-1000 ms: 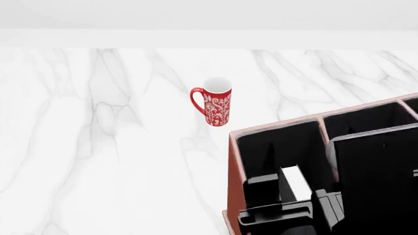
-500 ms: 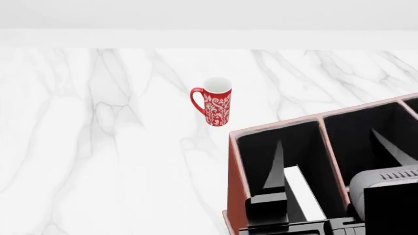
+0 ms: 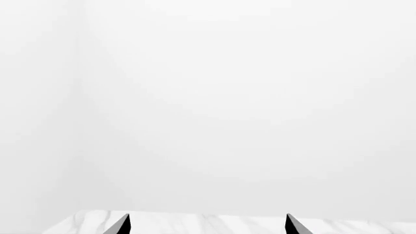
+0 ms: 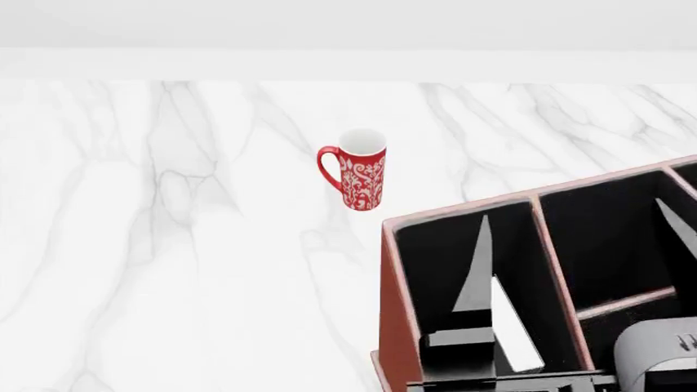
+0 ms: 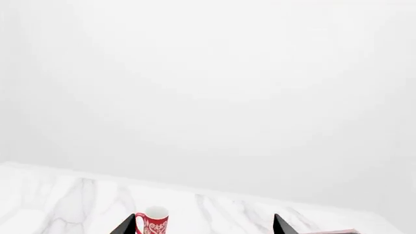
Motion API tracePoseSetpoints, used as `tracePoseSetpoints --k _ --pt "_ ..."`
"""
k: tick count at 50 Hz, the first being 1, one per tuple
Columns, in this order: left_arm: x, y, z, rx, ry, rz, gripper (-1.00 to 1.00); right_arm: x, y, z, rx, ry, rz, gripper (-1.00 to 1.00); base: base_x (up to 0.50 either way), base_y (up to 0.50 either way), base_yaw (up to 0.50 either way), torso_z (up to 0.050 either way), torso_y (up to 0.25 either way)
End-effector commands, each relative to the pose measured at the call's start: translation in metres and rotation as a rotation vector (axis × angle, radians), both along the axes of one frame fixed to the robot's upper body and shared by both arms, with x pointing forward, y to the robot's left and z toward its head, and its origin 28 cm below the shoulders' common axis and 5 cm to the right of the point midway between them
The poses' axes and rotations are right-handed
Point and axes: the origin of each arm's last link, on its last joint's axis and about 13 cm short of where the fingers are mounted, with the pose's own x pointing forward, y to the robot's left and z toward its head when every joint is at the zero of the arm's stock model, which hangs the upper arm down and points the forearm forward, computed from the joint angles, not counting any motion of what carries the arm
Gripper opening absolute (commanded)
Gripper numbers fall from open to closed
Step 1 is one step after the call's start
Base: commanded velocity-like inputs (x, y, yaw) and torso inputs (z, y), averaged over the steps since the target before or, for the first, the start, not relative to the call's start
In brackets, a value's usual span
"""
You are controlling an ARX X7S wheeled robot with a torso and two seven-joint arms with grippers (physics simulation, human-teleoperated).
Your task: Pick up the book and place it in the left compartment of the caddy.
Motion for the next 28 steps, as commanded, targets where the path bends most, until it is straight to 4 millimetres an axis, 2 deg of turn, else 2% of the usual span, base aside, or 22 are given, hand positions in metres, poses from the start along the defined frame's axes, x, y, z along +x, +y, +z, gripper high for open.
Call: tracePoseSetpoints --k 1,4,6,28 --pt "0.0 0.0 0.0 0.0 0.001 0.0 1.0 -0.008 -0.002 -0.004 0.009 -0.053 -0.032 1.0 0.0 0.0 0.0 0.0 0.0" --pt "0.0 0.0 0.0 0.0 0.001 0.001 1.0 -0.01 0.005 0.01 0.042 -0.185 -0.007 1.0 0.0 0.0 0.0 0.0 0.0" --pt "0.0 0.0 0.0 -0.001 0.0 0.001 1.0 -0.019 0.002 -0.005 -0.003 -0.067 -0.043 1.0 0.0 0.0 0.0 0.0 0.0" --pt "-0.002 -0.001 0.001 0.002 -0.005 -0.002 1.0 -0.022 -0.003 -0.011 -0.005 -0.108 -0.058 1.0 0.0 0.0 0.0 0.0 0.0"
